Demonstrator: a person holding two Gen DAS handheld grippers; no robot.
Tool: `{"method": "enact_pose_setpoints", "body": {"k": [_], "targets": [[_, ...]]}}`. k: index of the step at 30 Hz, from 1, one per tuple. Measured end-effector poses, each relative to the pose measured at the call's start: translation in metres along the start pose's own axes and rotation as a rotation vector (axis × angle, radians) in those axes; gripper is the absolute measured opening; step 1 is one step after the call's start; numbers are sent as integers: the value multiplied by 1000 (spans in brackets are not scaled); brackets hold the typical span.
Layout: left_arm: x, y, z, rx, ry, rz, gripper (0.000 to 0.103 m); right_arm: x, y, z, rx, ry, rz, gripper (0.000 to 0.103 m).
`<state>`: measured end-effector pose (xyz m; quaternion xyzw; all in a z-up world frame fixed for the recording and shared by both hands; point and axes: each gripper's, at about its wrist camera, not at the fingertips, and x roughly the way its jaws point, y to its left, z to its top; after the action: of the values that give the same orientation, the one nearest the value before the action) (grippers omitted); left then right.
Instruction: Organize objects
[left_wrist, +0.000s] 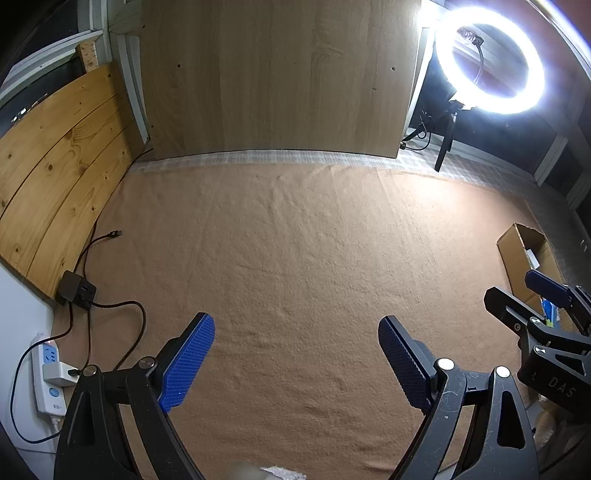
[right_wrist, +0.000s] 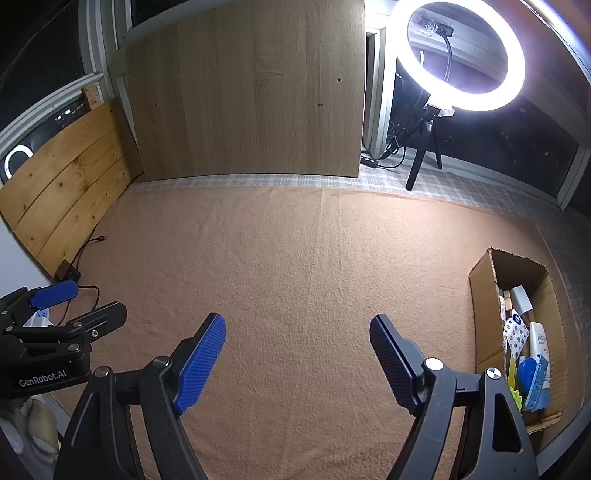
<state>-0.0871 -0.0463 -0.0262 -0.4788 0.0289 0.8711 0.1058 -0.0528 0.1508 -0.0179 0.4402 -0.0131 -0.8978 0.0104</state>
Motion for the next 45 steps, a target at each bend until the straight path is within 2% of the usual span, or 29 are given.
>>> {"method": "enact_pose_setpoints", "body": {"k": [45], "targets": [[-5, -12, -2, 16, 1, 0, 92, -4, -10, -3, 15, -1, -1, 77]]}}
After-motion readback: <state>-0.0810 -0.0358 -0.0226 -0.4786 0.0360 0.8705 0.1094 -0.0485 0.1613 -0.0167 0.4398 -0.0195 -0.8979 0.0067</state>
